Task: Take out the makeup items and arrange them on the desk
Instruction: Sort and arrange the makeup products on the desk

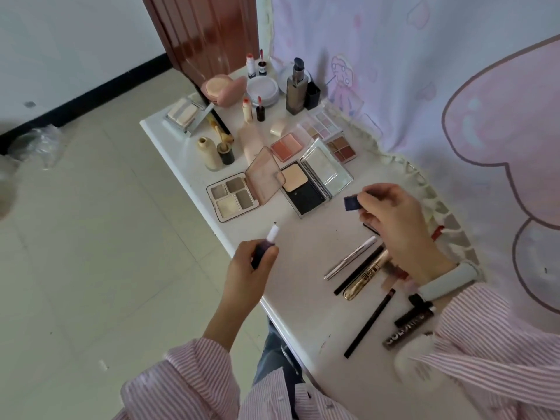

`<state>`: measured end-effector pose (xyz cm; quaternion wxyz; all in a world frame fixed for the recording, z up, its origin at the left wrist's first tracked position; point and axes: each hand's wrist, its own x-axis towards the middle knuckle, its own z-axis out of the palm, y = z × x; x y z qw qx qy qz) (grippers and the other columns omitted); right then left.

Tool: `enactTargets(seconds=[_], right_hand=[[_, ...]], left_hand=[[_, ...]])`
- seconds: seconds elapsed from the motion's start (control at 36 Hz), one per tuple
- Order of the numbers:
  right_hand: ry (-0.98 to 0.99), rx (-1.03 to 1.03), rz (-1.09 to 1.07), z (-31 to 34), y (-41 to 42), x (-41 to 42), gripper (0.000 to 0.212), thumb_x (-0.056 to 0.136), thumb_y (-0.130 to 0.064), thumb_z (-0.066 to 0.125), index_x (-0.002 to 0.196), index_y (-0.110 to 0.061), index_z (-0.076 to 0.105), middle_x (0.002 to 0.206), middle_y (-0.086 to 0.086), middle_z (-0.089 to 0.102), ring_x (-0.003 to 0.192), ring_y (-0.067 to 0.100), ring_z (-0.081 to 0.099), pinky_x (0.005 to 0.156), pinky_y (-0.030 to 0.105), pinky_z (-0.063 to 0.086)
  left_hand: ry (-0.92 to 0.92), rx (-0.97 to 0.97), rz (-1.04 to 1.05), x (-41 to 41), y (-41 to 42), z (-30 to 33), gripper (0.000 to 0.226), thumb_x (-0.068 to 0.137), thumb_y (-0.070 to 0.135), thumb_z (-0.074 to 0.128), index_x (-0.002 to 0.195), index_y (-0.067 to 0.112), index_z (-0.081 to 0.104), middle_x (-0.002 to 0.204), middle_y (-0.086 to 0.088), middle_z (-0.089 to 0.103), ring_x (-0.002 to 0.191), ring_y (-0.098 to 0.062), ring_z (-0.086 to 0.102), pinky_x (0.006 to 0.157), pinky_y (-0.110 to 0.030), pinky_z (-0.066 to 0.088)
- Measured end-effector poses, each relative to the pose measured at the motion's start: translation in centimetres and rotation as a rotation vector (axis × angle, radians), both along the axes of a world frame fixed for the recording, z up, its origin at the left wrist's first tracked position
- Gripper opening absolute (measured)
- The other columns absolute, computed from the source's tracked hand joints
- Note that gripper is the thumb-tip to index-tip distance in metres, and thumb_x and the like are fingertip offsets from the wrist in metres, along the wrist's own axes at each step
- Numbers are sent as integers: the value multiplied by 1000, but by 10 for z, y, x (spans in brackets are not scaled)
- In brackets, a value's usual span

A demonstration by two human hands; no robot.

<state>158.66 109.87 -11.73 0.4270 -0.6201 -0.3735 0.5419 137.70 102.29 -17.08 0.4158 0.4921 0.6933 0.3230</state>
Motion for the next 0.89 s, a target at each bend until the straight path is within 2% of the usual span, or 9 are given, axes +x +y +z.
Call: enactTargets(seconds=[0.14,0.22,0.28,0.36,0.42,0.5,0.64,0.75,0.89], right_hand=[[102,-215,191,-20,-11,-29,23,87,5,53,103,-11,52,101,7,56,96,23,63,89,35,52],[42,-242,308,-32,-17,-44,26,95,-3,42,119,-11,50,104,5,57,95,19,62,93,35,50],[-97,-197,371,-37,-20,-53,28,98,-9,36,123,-8,50,107,6,57,89,10,60,86,23,51],[-256,-126,414,-44,-18,-62,31,100,-13,32,125,-9,49,105,3,53,79,2,52,63,4,41],[-238,-137,414,-46,-15,-68,31,100,-12,31,126,-10,48,102,3,53,76,4,51,63,7,41],[-38,-226,384,-46,-13,-75,31,99,-10,33,129,-10,44,96,1,55,80,11,57,72,19,49],[71,-266,451,-48,-11,-81,28,98,-9,37,125,-9,44,97,2,56,86,13,60,83,26,52],[-113,-158,575,-54,-12,-82,24,96,-13,44,120,-12,43,107,7,57,90,11,61,80,20,52],[-522,395,598,-67,-14,-86,27,87,-10,59,113,-4,53,107,6,53,92,11,53,80,8,43]], left_hand=[[-137,45,222,7,17,-7,14,89,18,60,102,23,58,93,10,54,84,-3,52,72,-13,41],[-177,76,301,8,25,-11,18,88,18,62,106,19,59,91,10,61,83,-2,57,70,-12,45],[-173,87,333,8,29,-12,17,89,19,61,105,20,55,92,12,60,85,-2,57,71,-12,46],[-149,96,353,6,33,-12,19,89,17,60,105,22,50,91,17,56,85,0,56,68,-8,44],[-145,100,370,4,35,-12,20,88,16,61,105,21,51,93,13,58,89,-6,58,70,-12,44],[-63,137,378,-1,36,-16,23,83,14,67,105,17,59,102,0,61,95,-14,57,74,-16,43],[-40,134,414,-5,34,-22,31,77,12,73,107,10,68,98,4,56,92,-18,60,79,-28,51],[-22,150,441,-7,31,-25,31,76,9,74,106,9,69,96,5,58,94,-18,62,83,-31,52],[-7,200,435,-9,31,-23,26,76,4,72,102,3,69,95,5,58,85,-8,63,78,-13,49]])
